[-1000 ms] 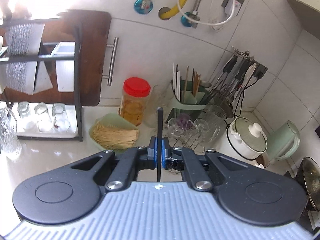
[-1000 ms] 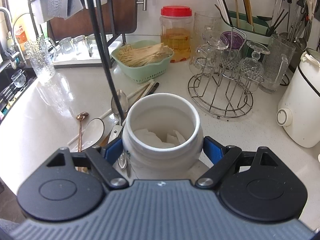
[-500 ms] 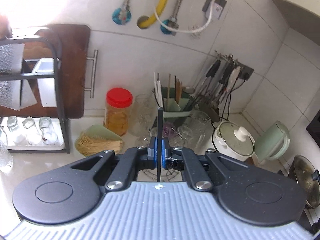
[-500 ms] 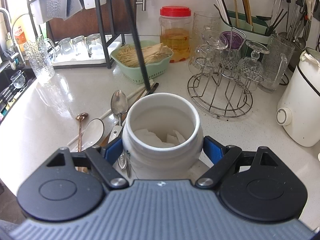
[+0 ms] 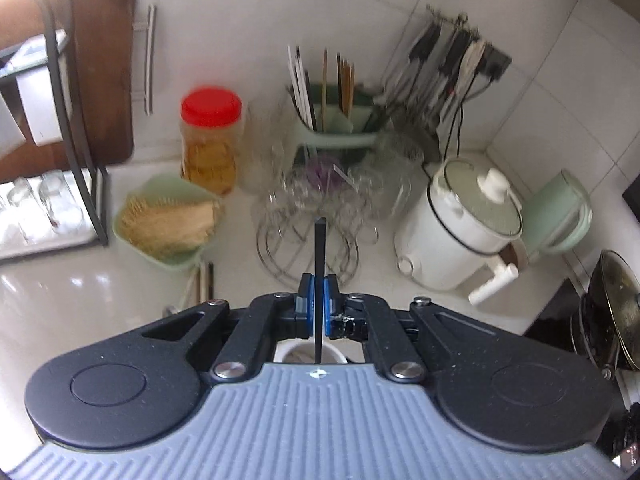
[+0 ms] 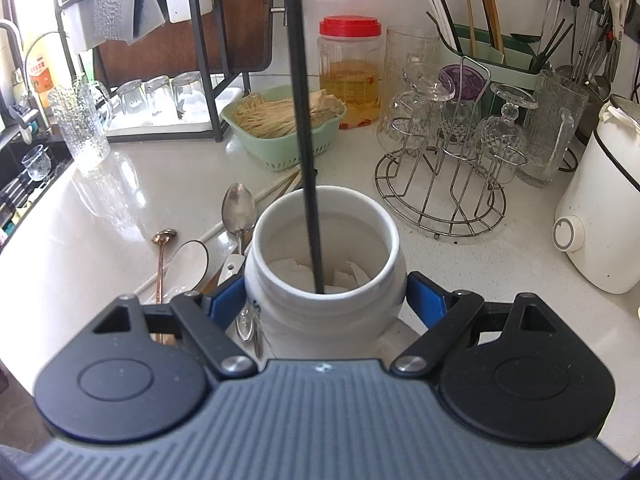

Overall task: Organize utensils
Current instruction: 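Lower the chopstick into the jar and open the left tool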

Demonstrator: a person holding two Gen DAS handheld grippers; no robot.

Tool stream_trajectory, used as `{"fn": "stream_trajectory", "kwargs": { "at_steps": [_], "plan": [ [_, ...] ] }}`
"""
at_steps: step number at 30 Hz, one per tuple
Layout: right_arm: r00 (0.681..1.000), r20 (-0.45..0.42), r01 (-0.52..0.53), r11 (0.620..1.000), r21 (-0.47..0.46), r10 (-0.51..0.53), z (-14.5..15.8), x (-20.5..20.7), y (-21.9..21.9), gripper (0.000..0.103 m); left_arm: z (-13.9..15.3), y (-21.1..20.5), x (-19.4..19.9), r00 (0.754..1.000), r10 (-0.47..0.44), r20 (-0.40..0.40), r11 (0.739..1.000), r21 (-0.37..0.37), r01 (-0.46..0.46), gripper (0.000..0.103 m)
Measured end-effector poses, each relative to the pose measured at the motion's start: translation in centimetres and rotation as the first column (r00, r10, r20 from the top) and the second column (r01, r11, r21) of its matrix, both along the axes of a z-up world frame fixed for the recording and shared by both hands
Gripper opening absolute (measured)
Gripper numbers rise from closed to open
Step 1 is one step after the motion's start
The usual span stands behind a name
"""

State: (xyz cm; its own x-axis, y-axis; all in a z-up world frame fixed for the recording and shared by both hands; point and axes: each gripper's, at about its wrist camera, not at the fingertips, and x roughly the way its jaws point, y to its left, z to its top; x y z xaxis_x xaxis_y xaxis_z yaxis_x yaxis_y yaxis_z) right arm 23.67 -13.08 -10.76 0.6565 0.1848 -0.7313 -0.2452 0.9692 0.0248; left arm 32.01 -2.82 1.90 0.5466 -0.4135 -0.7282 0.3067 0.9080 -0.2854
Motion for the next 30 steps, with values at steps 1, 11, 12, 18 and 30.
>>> {"fn": "stream_trajectory", "kwargs": {
  "at_steps": [1, 11, 12, 18, 30],
  "plan": [
    [1.000, 0.003, 0.000, 1.000, 0.001, 0.000, 0.0, 0.0, 0.0, 0.089, -0.4, -0.3, 0.1, 1.000, -0.019, -0.011, 1.000, 0.010, 0.020, 0.005],
    [1.000, 0.010, 0.001, 1.000, 0.005, -0.001, -0.1, 0.0, 0.1, 0.089, -3.2, -1.0, 1.4, 0.989, -0.021, -0.144, 0.998, 0.061, 0.030, 0.005],
    [1.000, 0.010, 0.001, 1.000, 0.005, -0.001, -0.1, 0.0, 0.0, 0.089, -3.2, -1.0, 1.5, 0.989, -0.020, -0.149, 0.998, 0.062, 0.029, 0.005],
    [1.000, 0.010, -0.002, 1.000, 0.004, 0.002, -0.1, 0.0, 0.0, 0.089, -3.4, -0.9, 1.9, 0.986, -0.012, -0.166, 0.999, 0.039, 0.019, 0.005],
    [1.000, 0.010, -0.012, 1.000, -0.003, 0.012, 0.0, 0.1, 0.1, 0.089, -2.0, 2.7, -0.4, 0.990, 0.084, -0.117, 0.996, -0.026, -0.087, 0.037]
  ]
}}
